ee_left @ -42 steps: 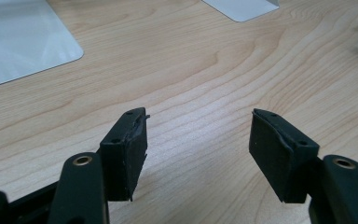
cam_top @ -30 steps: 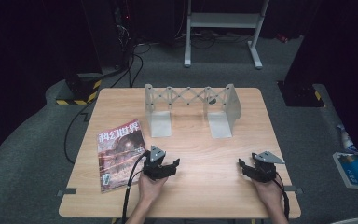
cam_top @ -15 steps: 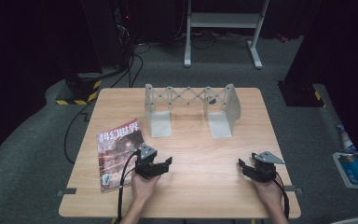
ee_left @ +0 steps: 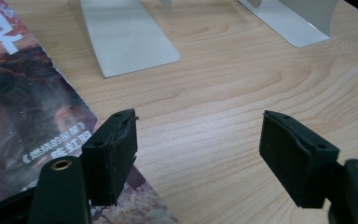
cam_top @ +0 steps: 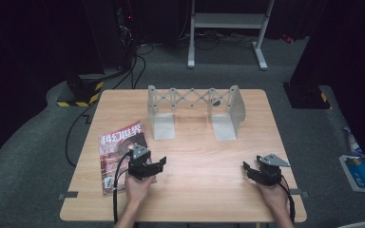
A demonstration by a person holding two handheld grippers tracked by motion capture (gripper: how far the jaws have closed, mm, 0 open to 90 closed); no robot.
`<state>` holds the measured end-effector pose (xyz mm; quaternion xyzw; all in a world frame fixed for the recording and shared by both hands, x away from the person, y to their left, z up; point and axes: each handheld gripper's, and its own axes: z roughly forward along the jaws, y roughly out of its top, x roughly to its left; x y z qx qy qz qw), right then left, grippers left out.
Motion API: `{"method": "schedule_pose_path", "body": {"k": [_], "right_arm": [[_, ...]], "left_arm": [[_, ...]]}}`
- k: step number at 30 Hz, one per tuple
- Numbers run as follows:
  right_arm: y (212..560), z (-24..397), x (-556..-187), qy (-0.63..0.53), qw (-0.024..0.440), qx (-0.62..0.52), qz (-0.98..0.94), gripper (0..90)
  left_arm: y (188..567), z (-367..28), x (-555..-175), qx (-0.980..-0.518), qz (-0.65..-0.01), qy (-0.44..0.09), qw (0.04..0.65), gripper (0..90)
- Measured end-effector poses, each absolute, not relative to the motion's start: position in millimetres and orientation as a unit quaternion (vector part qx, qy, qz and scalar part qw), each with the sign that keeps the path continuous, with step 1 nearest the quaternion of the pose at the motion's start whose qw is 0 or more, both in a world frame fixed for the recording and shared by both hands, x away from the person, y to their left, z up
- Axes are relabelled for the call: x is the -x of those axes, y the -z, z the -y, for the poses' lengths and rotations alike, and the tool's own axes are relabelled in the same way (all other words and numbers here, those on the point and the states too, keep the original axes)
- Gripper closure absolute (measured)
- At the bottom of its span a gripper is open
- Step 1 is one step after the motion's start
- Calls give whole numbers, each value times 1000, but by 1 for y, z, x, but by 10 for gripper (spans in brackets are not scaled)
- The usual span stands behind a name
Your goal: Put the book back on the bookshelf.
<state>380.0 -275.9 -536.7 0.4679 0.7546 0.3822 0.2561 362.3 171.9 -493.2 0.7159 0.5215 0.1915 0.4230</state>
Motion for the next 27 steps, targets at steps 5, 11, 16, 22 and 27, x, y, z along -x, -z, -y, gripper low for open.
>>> {"method": "schedule_pose_path", "body": {"k": [5,11,16,22,27], "right_arm": [[537,276,-380,-382,257,-466,-755,345],[537,276,-380,-382,258,-465,-756,345],[537,276,-380,-382,258,-465,-756,345],[537,275,-380,-383,257,-467,-755,345],[537,275,-380,-383,257,-466,-755,346]], "left_arm": [[493,-180,-363,-712,-527,-196,421,278],[493,-192,-363,-706,-539,-201,412,279],[495,-199,-363,-699,-550,-202,409,278],[494,-212,-363,-692,-563,-206,402,279],[495,-221,-364,-688,-573,-208,394,281]]}}
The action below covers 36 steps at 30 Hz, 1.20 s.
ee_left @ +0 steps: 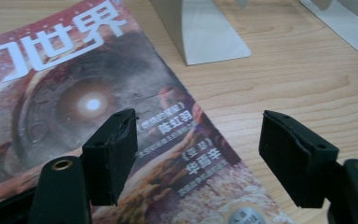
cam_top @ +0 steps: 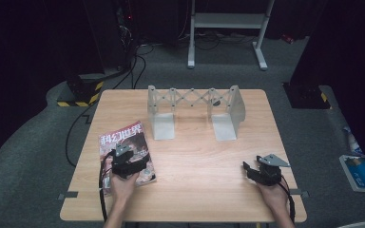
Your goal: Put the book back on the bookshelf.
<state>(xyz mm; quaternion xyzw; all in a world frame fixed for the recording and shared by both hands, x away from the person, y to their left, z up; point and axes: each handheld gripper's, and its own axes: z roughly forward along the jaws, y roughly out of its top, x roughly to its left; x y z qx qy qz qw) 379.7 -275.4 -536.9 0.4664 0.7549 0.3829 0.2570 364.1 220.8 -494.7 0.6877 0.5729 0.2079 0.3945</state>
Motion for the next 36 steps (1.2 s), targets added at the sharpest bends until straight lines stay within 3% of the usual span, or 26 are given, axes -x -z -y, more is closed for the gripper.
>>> {"method": "schedule_pose_path", "body": {"k": [36], "right_arm": [[537,276,-380,-383,256,-467,-755,346]], "left_arm": [[509,-289,-370,-640,-652,-243,326,270]]}}
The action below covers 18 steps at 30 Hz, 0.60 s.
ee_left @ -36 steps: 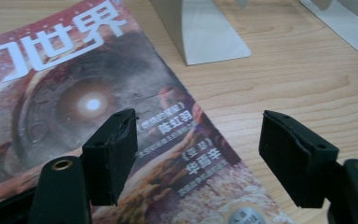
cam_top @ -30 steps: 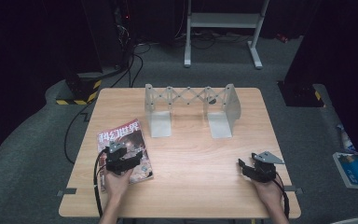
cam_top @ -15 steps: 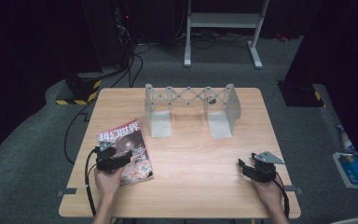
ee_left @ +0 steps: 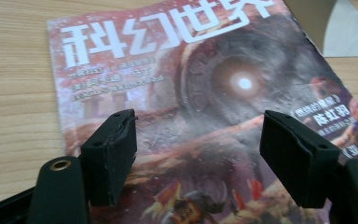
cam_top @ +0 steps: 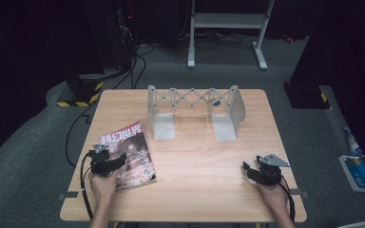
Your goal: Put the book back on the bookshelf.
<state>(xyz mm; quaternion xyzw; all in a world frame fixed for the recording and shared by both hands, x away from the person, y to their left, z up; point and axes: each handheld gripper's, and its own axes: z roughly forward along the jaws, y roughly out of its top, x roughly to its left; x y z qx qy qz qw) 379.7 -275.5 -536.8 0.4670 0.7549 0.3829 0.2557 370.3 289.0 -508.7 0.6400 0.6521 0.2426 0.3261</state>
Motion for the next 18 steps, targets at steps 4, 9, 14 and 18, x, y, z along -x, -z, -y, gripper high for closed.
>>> {"method": "schedule_pose_path", "body": {"k": [4,9,14,18], "right_arm": [[537,276,-380,-383,256,-466,-756,346],[537,276,-380,-383,257,-465,-756,345],[537,276,-380,-383,257,-465,-756,346],[537,276,-380,-383,256,-466,-756,345]], "left_arm": [[511,-294,-372,-637,-658,-240,322,250],[515,-301,-374,-624,-671,-238,323,233],[517,-308,-375,-613,-677,-247,325,215],[518,-311,-375,-607,-682,-252,321,207]]}}
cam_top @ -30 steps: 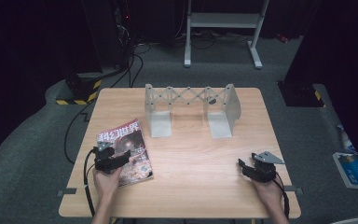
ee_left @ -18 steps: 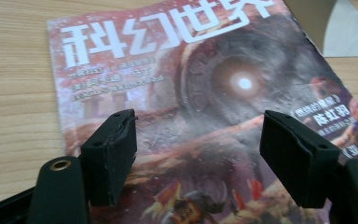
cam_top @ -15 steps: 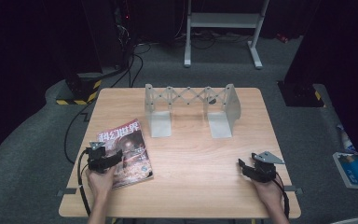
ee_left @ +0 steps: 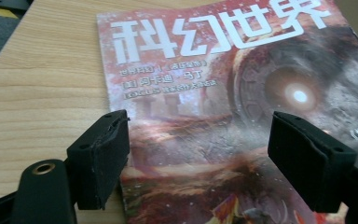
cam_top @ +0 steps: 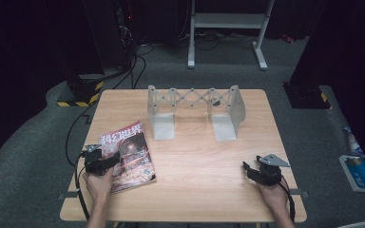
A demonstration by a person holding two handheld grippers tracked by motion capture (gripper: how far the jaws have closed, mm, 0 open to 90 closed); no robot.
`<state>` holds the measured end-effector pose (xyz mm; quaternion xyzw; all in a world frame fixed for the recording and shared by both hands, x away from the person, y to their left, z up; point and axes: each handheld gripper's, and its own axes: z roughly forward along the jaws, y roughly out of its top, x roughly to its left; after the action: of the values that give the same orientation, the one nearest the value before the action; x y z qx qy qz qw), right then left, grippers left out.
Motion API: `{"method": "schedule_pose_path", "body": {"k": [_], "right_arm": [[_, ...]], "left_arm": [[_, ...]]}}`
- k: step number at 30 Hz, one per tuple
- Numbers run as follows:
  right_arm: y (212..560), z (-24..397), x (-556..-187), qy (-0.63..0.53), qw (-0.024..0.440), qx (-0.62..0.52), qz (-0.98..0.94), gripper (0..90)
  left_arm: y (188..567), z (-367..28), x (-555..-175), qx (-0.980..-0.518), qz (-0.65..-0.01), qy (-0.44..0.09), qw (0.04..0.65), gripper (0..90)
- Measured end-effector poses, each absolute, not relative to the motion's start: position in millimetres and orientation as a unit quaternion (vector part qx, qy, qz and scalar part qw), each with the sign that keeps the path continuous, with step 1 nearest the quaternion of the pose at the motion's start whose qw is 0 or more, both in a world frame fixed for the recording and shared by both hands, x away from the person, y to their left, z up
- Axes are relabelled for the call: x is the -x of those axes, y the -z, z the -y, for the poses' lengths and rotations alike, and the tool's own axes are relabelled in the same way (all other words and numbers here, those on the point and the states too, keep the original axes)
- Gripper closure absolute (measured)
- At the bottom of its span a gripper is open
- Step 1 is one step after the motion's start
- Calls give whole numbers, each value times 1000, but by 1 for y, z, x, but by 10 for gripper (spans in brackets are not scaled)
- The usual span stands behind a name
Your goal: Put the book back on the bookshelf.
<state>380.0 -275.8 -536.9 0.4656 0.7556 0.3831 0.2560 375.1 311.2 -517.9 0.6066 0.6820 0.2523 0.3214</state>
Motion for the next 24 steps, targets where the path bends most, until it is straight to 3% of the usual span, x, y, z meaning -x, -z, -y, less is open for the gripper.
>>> {"method": "schedule_pose_path", "body": {"k": [11,24], "right_arm": [[537,276,-380,-383,256,-466,-756,345],[537,276,-380,-383,256,-466,-755,345]], "left_arm": [[523,-324,-376,-591,-701,-246,315,206],[527,-315,-373,-612,-676,-271,308,262]]}}
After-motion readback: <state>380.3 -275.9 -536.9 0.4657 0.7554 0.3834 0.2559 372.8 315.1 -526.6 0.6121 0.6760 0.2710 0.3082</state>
